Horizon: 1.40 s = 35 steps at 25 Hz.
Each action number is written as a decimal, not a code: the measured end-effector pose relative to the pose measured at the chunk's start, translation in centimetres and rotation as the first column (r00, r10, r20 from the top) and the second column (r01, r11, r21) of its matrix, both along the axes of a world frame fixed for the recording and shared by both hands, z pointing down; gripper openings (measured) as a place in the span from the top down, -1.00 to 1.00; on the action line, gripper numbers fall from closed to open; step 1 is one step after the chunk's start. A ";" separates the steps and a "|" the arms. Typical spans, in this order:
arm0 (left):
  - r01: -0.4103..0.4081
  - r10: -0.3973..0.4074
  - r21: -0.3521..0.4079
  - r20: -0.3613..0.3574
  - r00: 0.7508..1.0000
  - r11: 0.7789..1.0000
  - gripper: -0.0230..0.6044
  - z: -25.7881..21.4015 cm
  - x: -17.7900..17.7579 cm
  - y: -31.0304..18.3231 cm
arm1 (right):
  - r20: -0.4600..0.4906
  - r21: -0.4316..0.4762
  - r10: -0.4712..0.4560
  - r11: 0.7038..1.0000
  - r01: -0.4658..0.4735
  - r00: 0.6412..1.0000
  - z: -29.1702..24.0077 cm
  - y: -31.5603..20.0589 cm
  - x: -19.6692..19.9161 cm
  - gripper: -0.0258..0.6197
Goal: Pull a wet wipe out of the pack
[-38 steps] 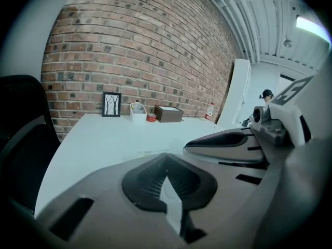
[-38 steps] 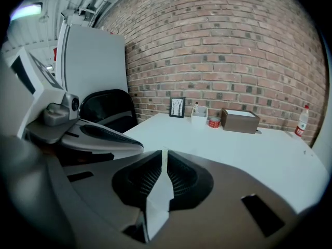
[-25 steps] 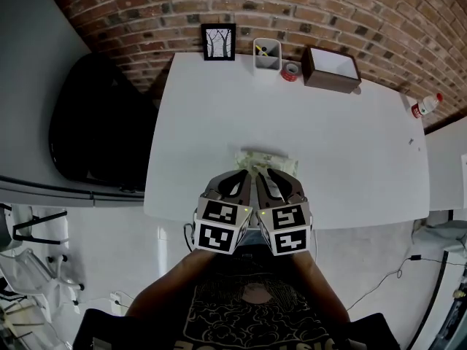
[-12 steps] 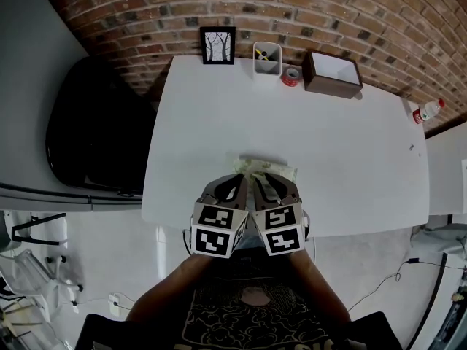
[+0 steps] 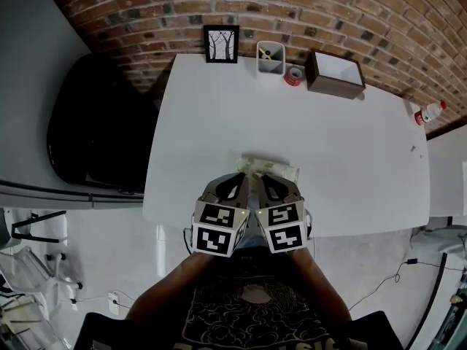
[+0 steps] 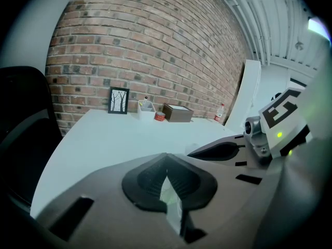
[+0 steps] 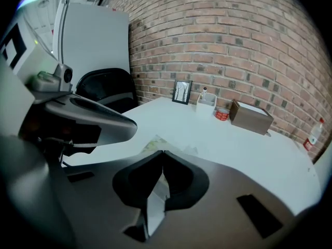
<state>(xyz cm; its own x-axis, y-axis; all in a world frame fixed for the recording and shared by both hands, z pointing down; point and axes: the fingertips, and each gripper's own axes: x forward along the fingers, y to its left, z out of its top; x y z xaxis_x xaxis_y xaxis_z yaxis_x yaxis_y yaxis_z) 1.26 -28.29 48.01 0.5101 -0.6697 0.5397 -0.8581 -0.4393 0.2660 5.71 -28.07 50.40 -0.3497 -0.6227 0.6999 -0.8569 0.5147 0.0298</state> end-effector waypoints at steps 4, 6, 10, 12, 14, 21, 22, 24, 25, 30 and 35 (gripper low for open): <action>-0.006 0.006 0.006 -0.001 1.000 1.000 0.90 -0.1 0.0 0.1 | 0.023 0.002 0.003 1.000 -0.003 1.000 -0.2 0.1 -0.1 0.87; -0.009 0.009 0.008 0.000 1.000 1.000 0.90 -0.2 0.1 0.2 | 0.041 0.007 0.009 1.000 -0.009 0.999 -0.5 0.2 -0.1 0.87; -0.013 0.014 0.016 -0.002 1.000 1.000 0.90 -0.5 0.0 0.4 | 0.065 0.023 0.031 0.999 -0.033 0.997 -1.1 0.1 0.3 0.87; -0.018 0.018 0.017 -0.003 1.000 1.000 0.90 -0.6 0.0 0.6 | 0.070 0.033 0.043 0.998 -0.045 0.997 -1.5 0.0 0.5 0.87; -0.024 0.024 0.018 -0.006 1.000 1.000 0.90 -0.7 0.1 0.8 | 0.081 0.040 0.058 0.997 -0.061 0.995 -1.8 0.0 0.8 0.87; -0.043 0.043 0.032 -0.008 0.999 0.999 0.90 -1.2 0.1 1.6 | 0.126 0.077 0.099 0.991 -0.109 0.987 -3.5 0.1 1.6 0.87; -0.045 0.046 0.034 -0.009 0.999 0.998 0.90 -1.3 0.2 1.7 | 0.131 0.082 0.103 0.990 -0.115 0.986 -3.8 0.2 1.7 0.87; -0.051 0.052 0.038 -0.012 0.999 0.998 0.90 -1.6 0.2 1.9 | 0.139 0.092 0.111 0.988 -0.124 0.984 -4.3 0.3 1.8 0.87; -0.054 0.055 0.042 -0.013 0.998 0.998 0.90 -1.7 0.3 2.0 | 0.140 0.097 0.114 0.987 -0.128 0.984 -4.5 0.3 1.9 0.87; -0.069 0.070 0.061 -0.020 0.997 0.996 0.90 -2.4 0.5 2.5 | 0.154 0.127 0.132 0.980 -0.152 0.979 -5.7 0.4 2.1 0.87; -0.084 0.086 0.071 -0.025 0.996 0.994 0.90 -2.9 0.9 3.4 | 0.158 0.155 0.138 0.974 -0.162 0.978 -6.9 0.8 2.1 0.87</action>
<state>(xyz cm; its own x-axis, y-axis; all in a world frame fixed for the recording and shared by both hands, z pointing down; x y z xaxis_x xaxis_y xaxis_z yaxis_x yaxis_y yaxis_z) 2.15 -24.90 45.14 0.5810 -0.6590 0.4777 -0.8095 -0.5287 0.2553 7.81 -27.23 43.47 -0.3336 -0.7791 0.5307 -0.9253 0.3784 -0.0262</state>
